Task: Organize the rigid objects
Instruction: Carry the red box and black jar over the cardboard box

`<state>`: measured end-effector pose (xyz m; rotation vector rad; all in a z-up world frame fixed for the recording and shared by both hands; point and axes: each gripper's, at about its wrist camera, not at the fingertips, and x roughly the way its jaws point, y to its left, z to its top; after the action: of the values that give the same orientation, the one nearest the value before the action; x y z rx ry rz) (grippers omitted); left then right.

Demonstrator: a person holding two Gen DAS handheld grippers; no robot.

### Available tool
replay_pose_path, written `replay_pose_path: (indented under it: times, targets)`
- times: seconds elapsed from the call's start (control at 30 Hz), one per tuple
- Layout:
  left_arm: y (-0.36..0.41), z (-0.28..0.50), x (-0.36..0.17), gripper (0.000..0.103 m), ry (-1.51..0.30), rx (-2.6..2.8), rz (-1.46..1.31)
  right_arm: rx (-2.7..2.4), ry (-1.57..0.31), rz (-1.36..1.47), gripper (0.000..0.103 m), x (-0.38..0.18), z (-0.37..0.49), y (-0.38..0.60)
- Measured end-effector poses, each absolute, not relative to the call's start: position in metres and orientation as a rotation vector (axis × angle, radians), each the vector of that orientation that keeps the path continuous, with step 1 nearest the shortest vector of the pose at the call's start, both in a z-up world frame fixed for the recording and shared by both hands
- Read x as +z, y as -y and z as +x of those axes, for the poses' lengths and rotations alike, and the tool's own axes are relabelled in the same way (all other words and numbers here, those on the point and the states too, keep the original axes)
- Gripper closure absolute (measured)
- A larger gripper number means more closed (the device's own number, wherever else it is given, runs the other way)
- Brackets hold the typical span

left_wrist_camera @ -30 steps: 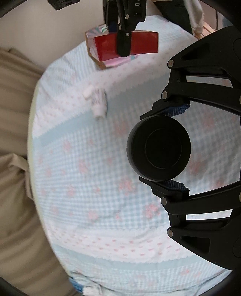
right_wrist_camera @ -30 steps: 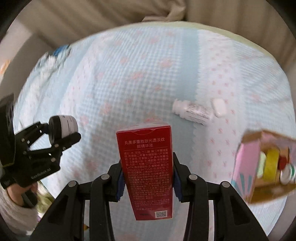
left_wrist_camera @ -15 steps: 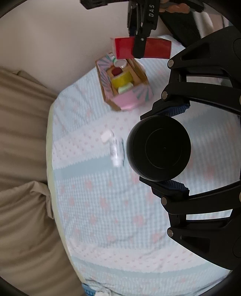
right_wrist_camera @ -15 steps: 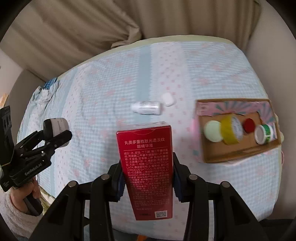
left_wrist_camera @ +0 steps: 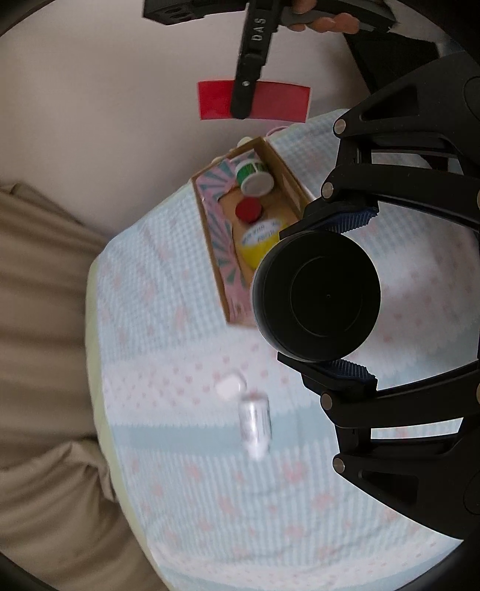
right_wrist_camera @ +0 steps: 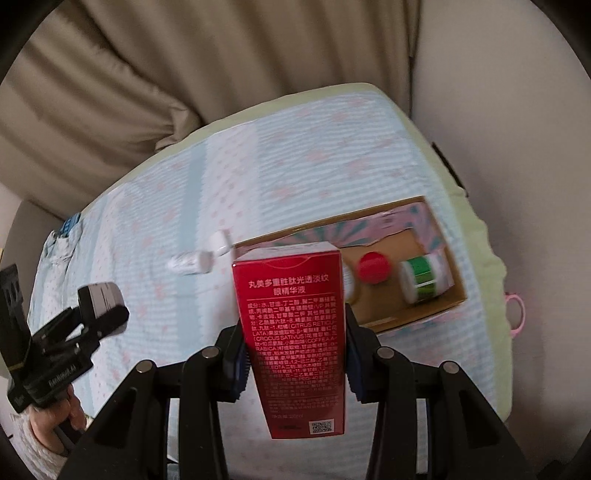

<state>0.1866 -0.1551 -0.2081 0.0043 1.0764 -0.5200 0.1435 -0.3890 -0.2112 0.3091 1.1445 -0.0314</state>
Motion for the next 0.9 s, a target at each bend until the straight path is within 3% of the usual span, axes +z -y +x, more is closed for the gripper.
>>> replay_pose_path:
  times: [0.43, 0.6, 0.9]
  targets:
    - [0.271, 0.216, -0.31, 0.05, -1.267, -0.504, 0.085, -0.03, -1.261, 0.403, 0.064, -0.287, 0.199, 0.472]
    - [0.283, 0.225, -0.345, 0.05, -1.324, -0.442, 0.127, -0.038, -1.302, 0.423, 0.064, -0.327, 0.215, 0.481]
    - [0.291, 0.23, -0.365, 0.049, -1.376, -0.442, 0.213, -0.025, -1.326, 0.492, 0.063, -0.362, 0.216, 0.485]
